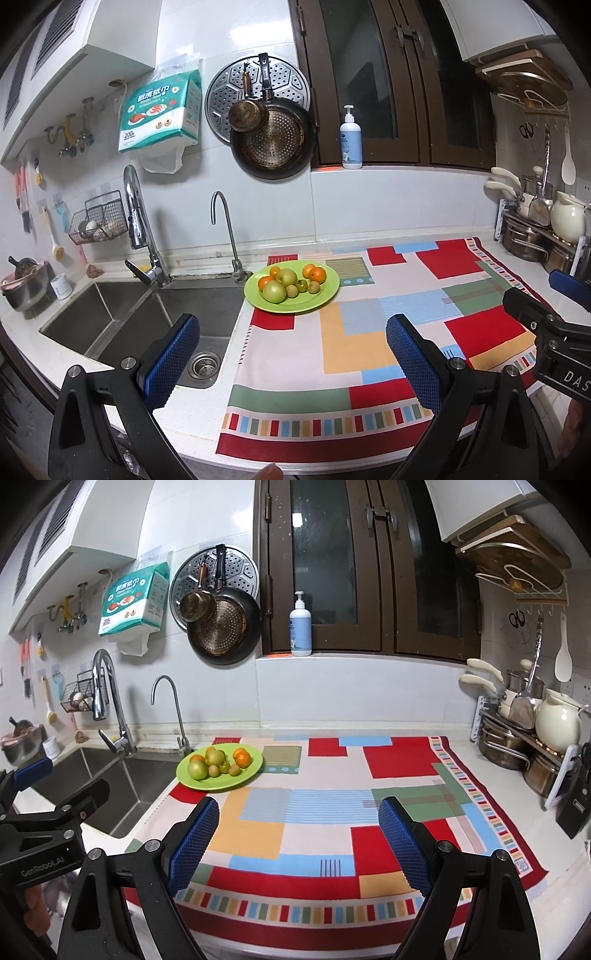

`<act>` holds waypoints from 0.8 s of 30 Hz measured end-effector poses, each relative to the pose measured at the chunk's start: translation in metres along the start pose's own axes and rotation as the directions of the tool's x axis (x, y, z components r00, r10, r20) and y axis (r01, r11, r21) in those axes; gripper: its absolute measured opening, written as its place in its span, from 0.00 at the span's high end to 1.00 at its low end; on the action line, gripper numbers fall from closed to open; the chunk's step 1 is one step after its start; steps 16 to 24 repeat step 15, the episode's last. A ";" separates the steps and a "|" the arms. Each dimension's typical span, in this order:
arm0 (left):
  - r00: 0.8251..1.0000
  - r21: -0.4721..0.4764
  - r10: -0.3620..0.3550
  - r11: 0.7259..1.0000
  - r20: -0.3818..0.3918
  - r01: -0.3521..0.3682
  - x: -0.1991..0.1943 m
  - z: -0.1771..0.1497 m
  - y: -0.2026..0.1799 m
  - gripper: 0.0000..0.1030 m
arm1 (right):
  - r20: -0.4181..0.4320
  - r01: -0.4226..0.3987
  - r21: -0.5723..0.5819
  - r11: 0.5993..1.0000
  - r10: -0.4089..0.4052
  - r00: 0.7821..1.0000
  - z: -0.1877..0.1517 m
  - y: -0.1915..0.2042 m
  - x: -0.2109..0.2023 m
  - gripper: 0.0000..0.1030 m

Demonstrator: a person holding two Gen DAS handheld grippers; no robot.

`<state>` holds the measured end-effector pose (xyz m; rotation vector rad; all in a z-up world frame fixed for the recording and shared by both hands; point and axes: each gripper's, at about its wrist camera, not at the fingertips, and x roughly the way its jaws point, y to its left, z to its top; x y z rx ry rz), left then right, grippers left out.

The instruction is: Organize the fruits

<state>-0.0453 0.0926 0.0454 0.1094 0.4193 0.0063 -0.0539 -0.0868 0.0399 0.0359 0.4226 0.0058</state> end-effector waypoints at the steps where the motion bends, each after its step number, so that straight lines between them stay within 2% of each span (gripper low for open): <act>1: 1.000 0.000 -0.002 1.000 0.002 0.002 -0.001 0.000 -0.001 0.00 | 0.000 0.000 0.001 1.000 0.000 1.000 0.000 -0.001 -0.001 0.14; 24: 1.000 -0.005 -0.002 1.000 -0.010 0.002 -0.005 -0.004 -0.006 0.00 | -0.003 0.007 0.008 1.000 -0.007 1.000 -0.002 -0.009 -0.006 0.14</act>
